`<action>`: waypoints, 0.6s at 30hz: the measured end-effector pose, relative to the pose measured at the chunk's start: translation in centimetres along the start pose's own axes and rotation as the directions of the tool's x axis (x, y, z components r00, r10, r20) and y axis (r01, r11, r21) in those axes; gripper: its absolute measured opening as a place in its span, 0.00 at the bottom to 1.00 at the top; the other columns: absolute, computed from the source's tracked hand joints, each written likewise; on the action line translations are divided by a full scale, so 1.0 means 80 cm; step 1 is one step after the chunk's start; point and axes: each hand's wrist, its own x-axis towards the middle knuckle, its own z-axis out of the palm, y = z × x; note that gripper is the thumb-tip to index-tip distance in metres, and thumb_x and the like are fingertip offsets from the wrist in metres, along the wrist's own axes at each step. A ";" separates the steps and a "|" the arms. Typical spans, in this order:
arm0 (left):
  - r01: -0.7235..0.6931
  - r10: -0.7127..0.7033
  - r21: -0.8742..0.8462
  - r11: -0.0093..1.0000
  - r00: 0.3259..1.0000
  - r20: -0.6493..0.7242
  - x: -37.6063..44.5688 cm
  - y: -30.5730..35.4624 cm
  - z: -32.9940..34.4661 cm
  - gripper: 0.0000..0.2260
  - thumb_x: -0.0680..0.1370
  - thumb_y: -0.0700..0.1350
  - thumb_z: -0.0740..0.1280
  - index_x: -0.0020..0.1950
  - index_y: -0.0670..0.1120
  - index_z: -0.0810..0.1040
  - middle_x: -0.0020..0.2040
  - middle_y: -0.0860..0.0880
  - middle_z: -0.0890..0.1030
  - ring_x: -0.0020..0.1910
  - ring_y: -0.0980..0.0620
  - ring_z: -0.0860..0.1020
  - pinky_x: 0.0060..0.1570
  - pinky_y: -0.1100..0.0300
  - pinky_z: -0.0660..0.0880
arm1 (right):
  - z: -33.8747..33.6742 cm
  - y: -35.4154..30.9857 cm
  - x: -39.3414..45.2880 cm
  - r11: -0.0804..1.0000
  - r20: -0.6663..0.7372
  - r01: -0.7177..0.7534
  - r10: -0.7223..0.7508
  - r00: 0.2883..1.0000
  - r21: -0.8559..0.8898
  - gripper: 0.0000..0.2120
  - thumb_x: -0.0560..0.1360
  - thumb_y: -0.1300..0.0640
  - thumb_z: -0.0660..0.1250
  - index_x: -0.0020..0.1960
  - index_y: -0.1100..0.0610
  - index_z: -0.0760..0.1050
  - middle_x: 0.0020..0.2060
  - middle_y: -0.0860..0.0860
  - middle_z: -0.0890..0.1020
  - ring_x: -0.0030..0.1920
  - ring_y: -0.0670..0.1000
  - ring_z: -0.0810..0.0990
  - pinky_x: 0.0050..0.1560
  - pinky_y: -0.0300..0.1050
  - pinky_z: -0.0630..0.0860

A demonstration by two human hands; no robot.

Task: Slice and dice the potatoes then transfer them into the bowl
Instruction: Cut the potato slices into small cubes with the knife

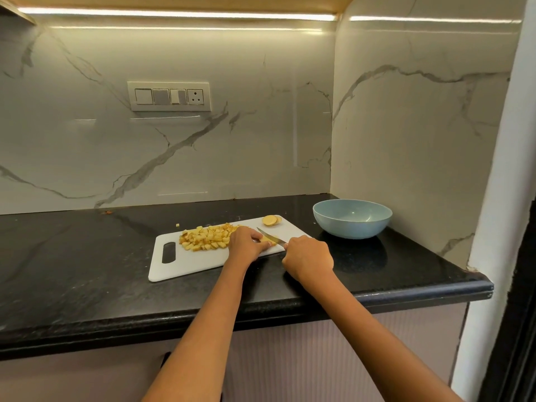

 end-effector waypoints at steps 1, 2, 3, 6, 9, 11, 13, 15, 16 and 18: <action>-0.003 0.003 0.000 1.000 1.000 -0.001 0.000 0.000 0.000 0.15 0.72 0.44 0.72 0.57 0.40 0.80 0.57 0.44 0.80 0.57 0.49 0.76 0.52 0.59 0.71 | 0.001 0.000 0.001 1.000 0.005 0.000 0.000 1.000 0.002 0.14 0.80 0.56 0.56 0.61 0.58 0.73 0.53 0.55 0.78 0.49 0.52 0.77 0.44 0.42 0.68; -0.004 0.004 -0.001 1.000 1.000 -0.001 0.001 -0.001 0.000 0.16 0.72 0.44 0.72 0.57 0.40 0.80 0.57 0.44 0.80 0.57 0.49 0.76 0.52 0.60 0.71 | 0.001 -0.001 0.002 1.000 0.011 -0.003 0.003 1.000 0.003 0.13 0.80 0.56 0.56 0.61 0.58 0.73 0.53 0.54 0.78 0.49 0.51 0.77 0.44 0.42 0.68; -0.007 0.007 0.000 1.000 1.000 -0.005 0.001 -0.001 0.001 0.15 0.72 0.44 0.72 0.57 0.40 0.80 0.57 0.45 0.80 0.57 0.49 0.76 0.51 0.60 0.70 | 0.002 -0.002 0.004 1.000 0.016 -0.011 0.010 1.000 0.005 0.13 0.80 0.55 0.57 0.60 0.58 0.73 0.52 0.54 0.78 0.49 0.51 0.77 0.43 0.41 0.67; -0.009 0.009 0.020 1.000 1.000 -0.005 0.002 -0.002 -0.001 0.13 0.72 0.44 0.72 0.54 0.40 0.82 0.54 0.44 0.82 0.53 0.49 0.77 0.47 0.60 0.69 | 0.002 -0.008 0.012 1.000 0.026 -0.017 0.017 1.000 -0.001 0.13 0.79 0.56 0.57 0.60 0.58 0.73 0.53 0.54 0.79 0.50 0.51 0.78 0.43 0.41 0.67; -0.009 0.009 0.030 1.000 1.000 -0.001 0.003 -0.002 -0.002 0.11 0.72 0.44 0.71 0.51 0.39 0.83 0.52 0.44 0.82 0.51 0.49 0.78 0.44 0.61 0.68 | 0.000 -0.011 0.014 1.000 0.063 0.013 -0.013 0.998 -0.006 0.13 0.80 0.56 0.57 0.61 0.58 0.72 0.55 0.54 0.78 0.54 0.52 0.77 0.48 0.42 0.69; -0.008 0.008 0.028 1.000 1.000 -0.001 0.001 0.000 -0.002 0.12 0.72 0.43 0.72 0.53 0.40 0.82 0.54 0.44 0.82 0.55 0.48 0.77 0.49 0.60 0.69 | -0.003 -0.009 0.013 1.000 0.088 0.026 -0.026 0.996 -0.004 0.14 0.80 0.56 0.57 0.62 0.58 0.72 0.57 0.55 0.78 0.55 0.53 0.77 0.50 0.43 0.70; -0.017 0.017 0.034 0.999 1.000 0.000 -0.001 0.003 -0.004 0.12 0.72 0.43 0.72 0.53 0.40 0.82 0.54 0.44 0.82 0.56 0.48 0.77 0.50 0.59 0.70 | -0.004 -0.008 0.012 1.000 0.098 0.019 -0.019 0.995 0.006 0.14 0.80 0.56 0.57 0.62 0.59 0.72 0.57 0.55 0.77 0.55 0.53 0.77 0.51 0.43 0.71; -0.022 0.022 0.031 0.999 1.000 0.006 0.000 0.003 -0.003 0.12 0.72 0.42 0.71 0.53 0.39 0.82 0.55 0.44 0.81 0.56 0.48 0.77 0.52 0.58 0.71 | -0.003 -0.006 0.008 1.000 0.103 0.002 -0.004 0.995 0.019 0.14 0.80 0.56 0.57 0.62 0.59 0.72 0.56 0.55 0.78 0.55 0.52 0.77 0.48 0.42 0.69; -0.025 0.025 0.025 0.999 1.000 0.005 0.002 0.000 -0.003 0.12 0.72 0.43 0.71 0.54 0.40 0.82 0.56 0.44 0.81 0.57 0.49 0.77 0.53 0.58 0.71 | -0.003 -0.006 0.005 1.000 0.104 -0.009 0.006 0.995 0.025 0.13 0.80 0.56 0.57 0.62 0.59 0.72 0.56 0.55 0.78 0.54 0.52 0.77 0.46 0.42 0.68; -0.028 0.027 0.014 1.000 1.000 0.003 0.002 -0.002 -0.001 0.13 0.72 0.43 0.72 0.55 0.40 0.81 0.56 0.44 0.81 0.58 0.49 0.76 0.54 0.58 0.71 | -0.003 -0.005 0.003 0.999 0.101 -0.026 0.024 0.995 0.022 0.13 0.80 0.56 0.57 0.61 0.59 0.72 0.55 0.54 0.78 0.53 0.52 0.77 0.45 0.41 0.67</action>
